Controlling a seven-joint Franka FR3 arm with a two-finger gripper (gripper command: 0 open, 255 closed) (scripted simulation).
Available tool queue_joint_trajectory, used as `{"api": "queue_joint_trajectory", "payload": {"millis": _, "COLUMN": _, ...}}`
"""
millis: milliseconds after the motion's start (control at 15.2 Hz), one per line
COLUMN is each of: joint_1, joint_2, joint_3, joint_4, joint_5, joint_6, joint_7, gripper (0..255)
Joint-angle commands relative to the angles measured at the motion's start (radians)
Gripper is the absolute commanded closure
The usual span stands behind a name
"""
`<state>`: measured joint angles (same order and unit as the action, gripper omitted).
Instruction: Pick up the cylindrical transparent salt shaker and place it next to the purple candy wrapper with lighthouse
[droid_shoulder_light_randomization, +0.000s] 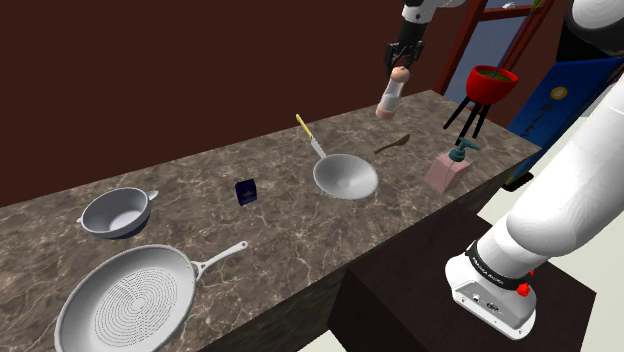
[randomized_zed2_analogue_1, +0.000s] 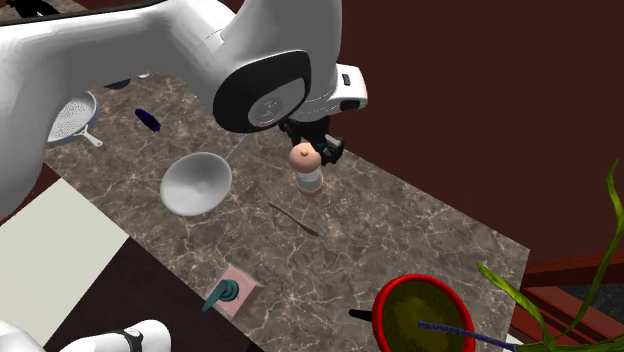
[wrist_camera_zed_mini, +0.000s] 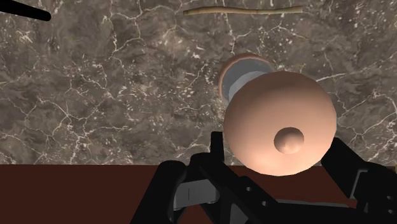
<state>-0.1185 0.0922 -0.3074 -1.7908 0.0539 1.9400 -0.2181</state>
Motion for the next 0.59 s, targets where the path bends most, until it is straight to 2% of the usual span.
{"api": "queue_joint_trajectory", "payload": {"millis": 0, "joint_1": 0.000, "joint_2": -0.004, "joint_3": 0.000, "joint_4": 0.023, "joint_5": -0.002, "joint_6": -0.027, "joint_7": 0.001, "gripper": 255}}
{"api": "queue_joint_trajectory", "payload": {"millis": 528, "joint_1": -0.001, "joint_2": -0.006, "joint_3": -0.001, "joint_4": 0.128, "joint_5": -0.004, "joint_6": -0.134, "joint_7": 0.005, "gripper": 255}}
